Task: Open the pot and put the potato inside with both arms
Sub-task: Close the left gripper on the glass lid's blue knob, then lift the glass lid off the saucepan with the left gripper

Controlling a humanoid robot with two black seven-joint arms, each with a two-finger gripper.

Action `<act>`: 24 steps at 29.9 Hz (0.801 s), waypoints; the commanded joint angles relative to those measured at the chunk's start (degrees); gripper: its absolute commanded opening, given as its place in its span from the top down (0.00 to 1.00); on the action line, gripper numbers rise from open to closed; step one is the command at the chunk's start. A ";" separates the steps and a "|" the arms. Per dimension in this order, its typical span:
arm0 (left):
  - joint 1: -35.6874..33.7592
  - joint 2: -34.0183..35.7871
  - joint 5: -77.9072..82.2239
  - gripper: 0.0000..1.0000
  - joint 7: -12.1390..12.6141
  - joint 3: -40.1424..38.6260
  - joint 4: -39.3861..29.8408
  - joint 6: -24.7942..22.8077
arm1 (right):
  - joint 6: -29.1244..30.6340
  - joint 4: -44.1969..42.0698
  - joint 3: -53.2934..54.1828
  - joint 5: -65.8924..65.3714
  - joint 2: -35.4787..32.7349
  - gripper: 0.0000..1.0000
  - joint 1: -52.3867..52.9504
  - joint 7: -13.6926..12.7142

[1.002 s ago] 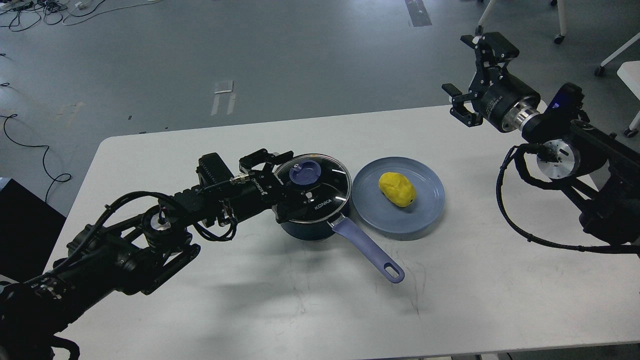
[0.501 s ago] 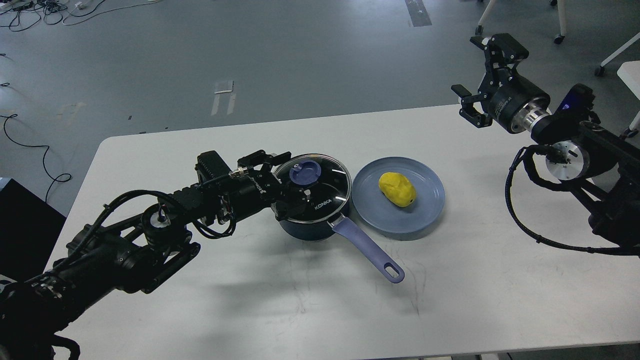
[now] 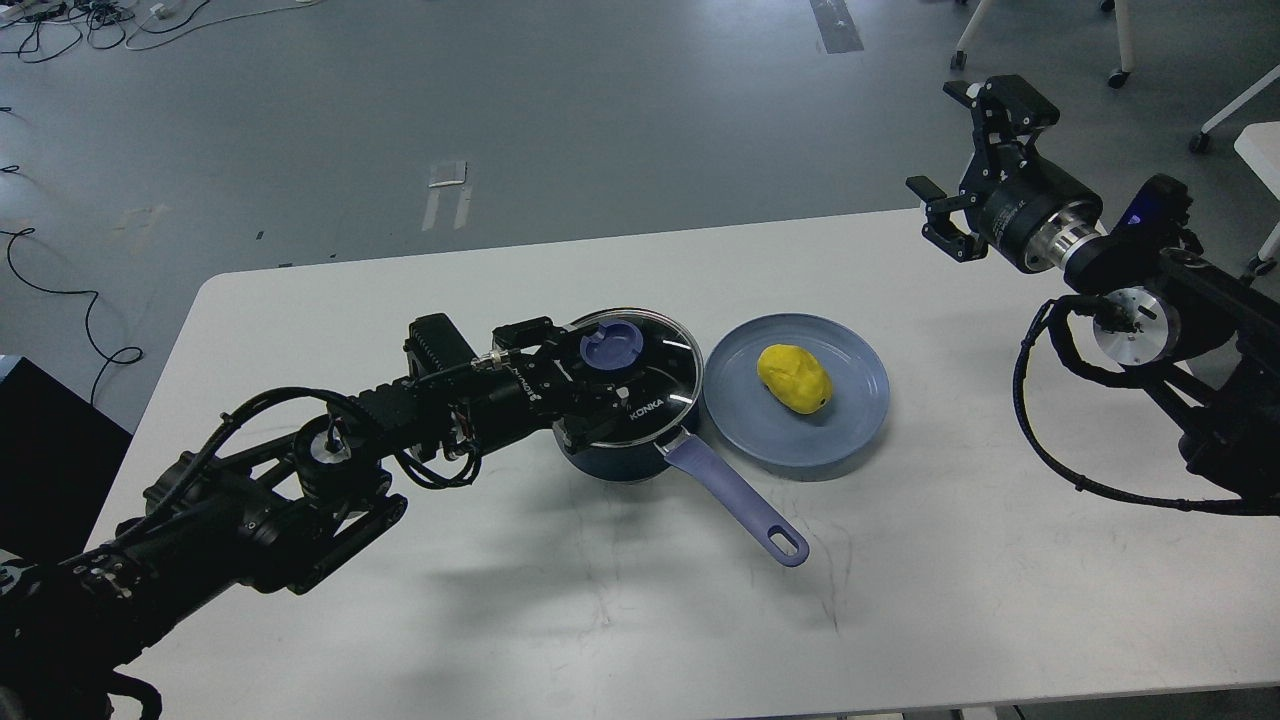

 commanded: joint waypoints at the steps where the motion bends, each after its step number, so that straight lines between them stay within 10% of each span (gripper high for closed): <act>1: -0.07 -0.01 0.01 0.58 -0.01 0.01 0.01 0.00 | 0.06 -0.26 -0.08 0.00 0.01 0.00 -0.25 0.00; 24: -1.39 0.61 -0.17 0.62 -0.01 -0.08 -3.42 0.88 | 0.14 -0.61 -0.43 0.00 0.10 0.00 0.01 0.00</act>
